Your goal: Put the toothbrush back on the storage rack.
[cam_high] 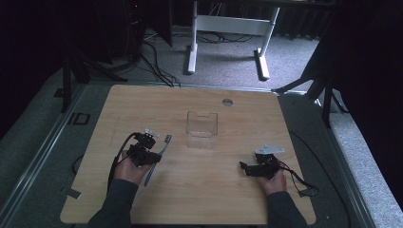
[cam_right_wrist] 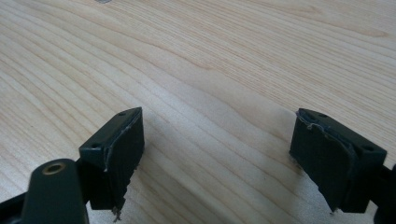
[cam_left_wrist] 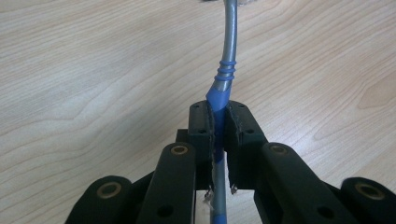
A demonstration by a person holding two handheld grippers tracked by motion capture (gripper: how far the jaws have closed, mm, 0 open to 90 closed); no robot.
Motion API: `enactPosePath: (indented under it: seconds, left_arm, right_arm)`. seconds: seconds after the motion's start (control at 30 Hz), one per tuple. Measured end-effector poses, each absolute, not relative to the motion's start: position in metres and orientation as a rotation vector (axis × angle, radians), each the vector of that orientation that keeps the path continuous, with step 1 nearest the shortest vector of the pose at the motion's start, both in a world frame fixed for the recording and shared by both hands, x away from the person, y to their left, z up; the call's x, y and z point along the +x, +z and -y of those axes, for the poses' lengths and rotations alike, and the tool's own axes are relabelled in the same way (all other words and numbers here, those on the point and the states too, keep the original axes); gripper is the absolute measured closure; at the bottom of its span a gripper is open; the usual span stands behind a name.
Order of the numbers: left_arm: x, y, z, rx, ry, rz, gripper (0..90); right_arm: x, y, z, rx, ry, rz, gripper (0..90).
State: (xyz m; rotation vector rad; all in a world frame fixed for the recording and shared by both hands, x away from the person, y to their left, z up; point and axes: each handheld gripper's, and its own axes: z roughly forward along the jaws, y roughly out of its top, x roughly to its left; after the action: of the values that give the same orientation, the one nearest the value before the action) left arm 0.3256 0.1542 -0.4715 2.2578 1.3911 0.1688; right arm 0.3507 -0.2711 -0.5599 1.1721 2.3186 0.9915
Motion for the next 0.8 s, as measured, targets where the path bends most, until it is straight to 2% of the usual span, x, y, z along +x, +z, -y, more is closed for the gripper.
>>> enactPosePath:
  seconds: [0.8]
  left_arm:
    - [0.3225, -0.4626, -0.1549, 2.19, 0.238, -1.354, 81.6]
  right_arm:
    - [0.3507, -0.5599, 0.2712, 1.172, 0.991, -2.319, 17.1]
